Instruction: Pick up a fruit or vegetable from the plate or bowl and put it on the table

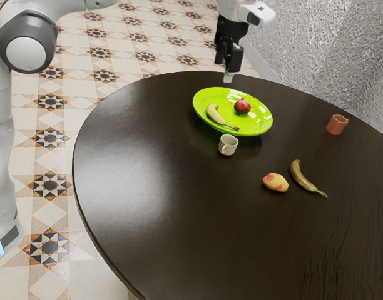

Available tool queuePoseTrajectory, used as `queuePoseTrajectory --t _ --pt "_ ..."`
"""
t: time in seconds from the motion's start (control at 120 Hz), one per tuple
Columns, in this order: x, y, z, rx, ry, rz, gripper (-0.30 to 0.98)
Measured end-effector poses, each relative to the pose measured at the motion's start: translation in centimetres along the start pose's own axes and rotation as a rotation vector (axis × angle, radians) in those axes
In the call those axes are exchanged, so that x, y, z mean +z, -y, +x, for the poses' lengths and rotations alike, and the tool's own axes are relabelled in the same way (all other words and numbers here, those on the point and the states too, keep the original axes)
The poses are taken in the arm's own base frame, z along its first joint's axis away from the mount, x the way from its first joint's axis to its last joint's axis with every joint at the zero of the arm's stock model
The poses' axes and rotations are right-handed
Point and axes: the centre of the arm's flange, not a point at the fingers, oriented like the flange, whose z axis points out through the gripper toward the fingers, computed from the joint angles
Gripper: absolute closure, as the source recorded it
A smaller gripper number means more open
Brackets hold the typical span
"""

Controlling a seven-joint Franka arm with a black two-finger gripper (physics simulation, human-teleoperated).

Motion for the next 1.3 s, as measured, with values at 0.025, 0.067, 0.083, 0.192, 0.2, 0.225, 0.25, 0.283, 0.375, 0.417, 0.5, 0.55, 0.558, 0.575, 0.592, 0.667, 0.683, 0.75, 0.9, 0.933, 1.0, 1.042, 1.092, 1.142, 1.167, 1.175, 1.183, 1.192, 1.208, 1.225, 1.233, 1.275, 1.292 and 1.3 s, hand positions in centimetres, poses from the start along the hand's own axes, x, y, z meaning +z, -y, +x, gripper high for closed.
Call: queuePoseTrajectory --t 0.025,0.067,0.083,0.192,0.2,0.225,0.25,0.283,0.375,0.417,0.5,0.55,0.558,0.575,0.592,0.667,0.683,0.75,0.9,0.933,1.0,1.042,1.092,1.142,1.167,1.175,1.183,1.192,1.208,1.225,1.233,1.275,1.292,1.3 --pt "0.1 0.1 0.0 -0.002 0.004 0.000 0.00" --pt "0.1 0.5 -0.1 -0.009 0.009 0.000 0.00" --pt "0.1 0.6 -0.1 -0.012 0.011 0.001 0.00" --pt "-0.6 1.6 -0.4 -0.031 0.001 -0.007 0.00" --pt "-0.7 1.6 -0.5 -0.031 -0.001 -0.008 0.00" --pt "-0.9 1.7 -0.6 -0.032 -0.005 -0.012 0.00" --pt "-1.1 1.9 -0.7 -0.030 -0.006 -0.016 0.00" --pt "-1.1 2.1 -0.8 -0.017 -0.006 -0.020 0.00" --pt "-1.2 2.9 -1.0 0.061 -0.005 -0.027 0.00" --pt "-1.2 3.5 -1.2 0.096 0.003 -0.010 0.00" --pt "-0.8 4.4 -1.4 0.181 0.024 0.018 0.00" --pt "-0.2 5.0 -1.5 0.232 0.040 0.025 0.00" --pt "0.0 5.1 -1.5 0.240 0.044 0.026 0.00" --pt "0.3 5.3 -1.6 0.256 0.050 0.026 0.00" --pt "0.6 5.5 -1.7 0.273 0.055 0.027 0.00" --pt "1.6 6.5 -2.7 0.341 0.078 0.040 0.00" --pt "1.8 6.7 -2.9 0.356 0.081 0.044 0.00" --pt "2.6 7.6 -3.7 0.422 0.089 0.052 0.00" --pt "3.4 8.3 -4.3 0.612 0.089 0.057 0.00" --pt "3.5 8.1 -4.3 0.664 0.092 0.055 0.00" --pt "3.7 7.6 -4.1 0.773 0.094 0.042 0.00" --pt "4.2 7.2 -4.1 0.840 0.100 0.025 0.00" --pt "5.4 7.0 -3.9 0.914 0.103 0.005 0.00" --pt "6.2 6.9 -3.5 0.977 0.087 -0.011 0.00" --pt "6.7 6.8 -3.3 1.006 0.079 -0.018 0.00" --pt "6.8 6.8 -3.3 1.016 0.076 -0.019 0.00" --pt "7.0 6.8 -3.2 1.025 0.073 -0.021 0.00" --pt "7.1 6.8 -3.1 1.033 0.070 -0.022 0.00" --pt "7.3 6.8 -3.0 1.051 0.063 -0.024 0.00" --pt "7.5 6.8 -2.8 1.067 0.056 -0.026 0.00" --pt "7.6 6.8 -2.7 1.075 0.053 -0.027 0.00" --pt "8.2 6.8 -2.2 1.115 0.040 -0.030 0.00" --pt "8.4 6.8 -2.1 1.130 0.035 -0.030 0.00" --pt "8.5 6.7 -2.0 1.137 0.033 -0.030 0.00"
